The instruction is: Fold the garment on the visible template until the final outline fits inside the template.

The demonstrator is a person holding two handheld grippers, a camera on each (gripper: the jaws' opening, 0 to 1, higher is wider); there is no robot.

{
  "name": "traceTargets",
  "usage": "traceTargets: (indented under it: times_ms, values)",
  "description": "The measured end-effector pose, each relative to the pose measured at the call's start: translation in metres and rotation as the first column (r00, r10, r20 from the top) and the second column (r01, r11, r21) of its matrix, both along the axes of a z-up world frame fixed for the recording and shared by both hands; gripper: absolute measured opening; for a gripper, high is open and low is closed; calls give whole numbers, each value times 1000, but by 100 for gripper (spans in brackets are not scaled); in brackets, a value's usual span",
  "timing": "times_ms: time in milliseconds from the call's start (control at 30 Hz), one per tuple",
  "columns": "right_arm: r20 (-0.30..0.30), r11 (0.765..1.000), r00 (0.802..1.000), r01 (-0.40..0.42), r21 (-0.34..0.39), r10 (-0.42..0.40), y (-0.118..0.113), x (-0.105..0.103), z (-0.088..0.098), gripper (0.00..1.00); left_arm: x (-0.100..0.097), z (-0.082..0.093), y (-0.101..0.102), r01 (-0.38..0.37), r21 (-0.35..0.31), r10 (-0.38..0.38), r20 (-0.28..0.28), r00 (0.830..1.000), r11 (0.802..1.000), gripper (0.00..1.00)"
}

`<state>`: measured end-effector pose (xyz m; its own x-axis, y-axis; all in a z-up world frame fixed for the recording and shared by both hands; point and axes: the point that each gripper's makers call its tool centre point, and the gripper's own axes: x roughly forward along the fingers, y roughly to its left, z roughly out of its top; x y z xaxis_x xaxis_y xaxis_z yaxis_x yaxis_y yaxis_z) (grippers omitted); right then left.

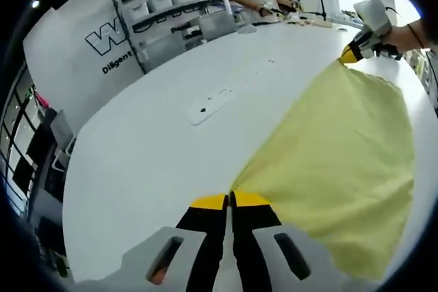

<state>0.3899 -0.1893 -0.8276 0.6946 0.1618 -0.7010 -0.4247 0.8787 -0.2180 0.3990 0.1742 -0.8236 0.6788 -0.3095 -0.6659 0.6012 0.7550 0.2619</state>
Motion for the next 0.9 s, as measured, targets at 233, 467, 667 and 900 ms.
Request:
traceTargets:
  times_ms: [233,467,667,900]
  values:
    - [48,990,996,74,-117,-69,-20,5,10,0,7,11,18,-106,13,106,47,993,994,4]
    - [82,989,986,140,48,-144,-18,-2,25,0,5,19,22,-122,-55,124,42,991,991,3]
    - [133,975,976,152,165,-175,-6,-12,44,0,-9,24,14,-125,-127,130,35,991,984,3]
    - [156,971,974,135,196,-167,-1,-22,51,0,-26,28,10,-109,-154,116,34,993,982,3]
